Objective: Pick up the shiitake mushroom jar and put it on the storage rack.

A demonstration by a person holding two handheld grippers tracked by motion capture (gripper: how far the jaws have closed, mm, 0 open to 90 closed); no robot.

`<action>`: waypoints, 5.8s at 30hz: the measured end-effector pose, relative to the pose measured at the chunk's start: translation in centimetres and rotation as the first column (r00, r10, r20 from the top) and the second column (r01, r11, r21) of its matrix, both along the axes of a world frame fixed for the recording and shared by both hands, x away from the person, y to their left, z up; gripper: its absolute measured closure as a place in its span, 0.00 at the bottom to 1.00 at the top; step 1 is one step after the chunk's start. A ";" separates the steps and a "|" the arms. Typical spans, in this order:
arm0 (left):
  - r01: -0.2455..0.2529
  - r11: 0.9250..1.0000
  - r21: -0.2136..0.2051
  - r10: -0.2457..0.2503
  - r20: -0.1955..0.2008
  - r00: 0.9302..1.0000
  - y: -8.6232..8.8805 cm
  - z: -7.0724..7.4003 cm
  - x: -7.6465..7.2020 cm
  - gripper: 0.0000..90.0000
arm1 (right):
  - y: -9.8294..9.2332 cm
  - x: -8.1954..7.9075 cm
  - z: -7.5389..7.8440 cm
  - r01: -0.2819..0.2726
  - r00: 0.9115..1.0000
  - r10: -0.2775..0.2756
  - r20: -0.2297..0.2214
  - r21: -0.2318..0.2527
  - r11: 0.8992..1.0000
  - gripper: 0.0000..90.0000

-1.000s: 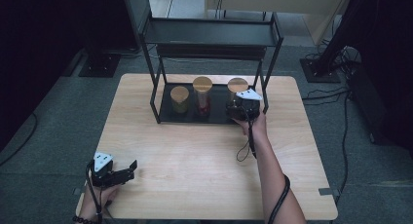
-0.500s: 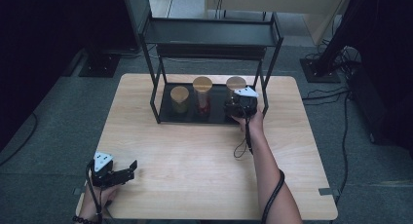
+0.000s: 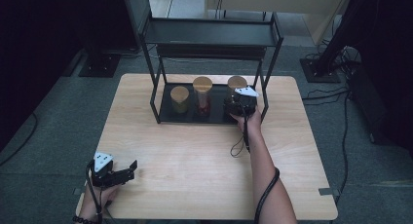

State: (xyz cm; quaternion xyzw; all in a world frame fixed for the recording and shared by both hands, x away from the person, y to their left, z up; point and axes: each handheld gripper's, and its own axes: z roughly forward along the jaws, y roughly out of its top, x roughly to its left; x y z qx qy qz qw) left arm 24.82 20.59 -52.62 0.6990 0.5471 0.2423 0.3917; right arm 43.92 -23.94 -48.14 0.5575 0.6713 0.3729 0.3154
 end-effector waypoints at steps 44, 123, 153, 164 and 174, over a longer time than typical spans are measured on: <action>0.003 1.000 0.000 -0.003 0.002 1.000 0.0 0.0 0.0 0.00 | 0.6 -3.6 0.7 -0.012 0.995 0.009 0.097 0.033 0.999 0.01; 0.002 1.000 0.002 -0.002 0.000 1.000 0.0 0.0 0.0 0.00 | -5.1 -14.2 -3.9 -0.026 0.999 0.027 0.048 -0.014 1.000 0.01; -0.005 1.000 0.006 0.005 0.007 1.000 0.0 0.0 -0.1 0.00 | -8.2 -18.4 -3.8 0.007 0.997 -0.005 0.072 -0.031 0.999 0.01; -0.007 1.000 0.014 0.007 0.006 1.000 -0.1 0.0 -0.1 0.00 | -9.1 -19.6 -3.7 0.016 0.997 -0.013 0.080 -0.039 0.999 0.01; -0.017 0.999 0.029 0.016 0.007 1.000 -0.2 0.0 -0.2 0.00 | -10.5 -21.1 -3.7 0.037 0.996 -0.033 0.088 -0.038 0.999 0.01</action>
